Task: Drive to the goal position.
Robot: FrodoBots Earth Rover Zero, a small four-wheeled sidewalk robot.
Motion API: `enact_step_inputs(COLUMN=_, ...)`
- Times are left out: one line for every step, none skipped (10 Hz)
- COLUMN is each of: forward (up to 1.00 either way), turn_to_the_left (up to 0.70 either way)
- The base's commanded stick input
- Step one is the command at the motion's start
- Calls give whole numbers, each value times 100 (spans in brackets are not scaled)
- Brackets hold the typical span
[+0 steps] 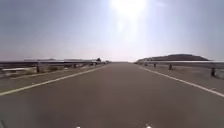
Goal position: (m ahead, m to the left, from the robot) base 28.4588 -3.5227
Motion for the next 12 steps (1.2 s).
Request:
enact_step_inputs(forward=70, turn_to_the_left=0)
enact_step_inputs(forward=70, turn_to_the_left=0)
enact_step_inputs(forward=70, turn_to_the_left=0)
enact_step_inputs(forward=70, turn_to_the_left=0)
enact_step_inputs(forward=70, turn_to_the_left=0)
enact_step_inputs(forward=70, turn_to_the_left=0)
enact_step_inputs(forward=70, turn_to_the_left=0)
enact_step_inputs(forward=70, turn_to_the_left=0)
enact_step_inputs(forward=70, turn_to_the_left=0)
enact_step_inputs(forward=70, turn_to_the_left=0)
enact_step_inputs(forward=70, turn_to_the_left=0)
enact_step_inputs(forward=70, turn_to_the_left=0)
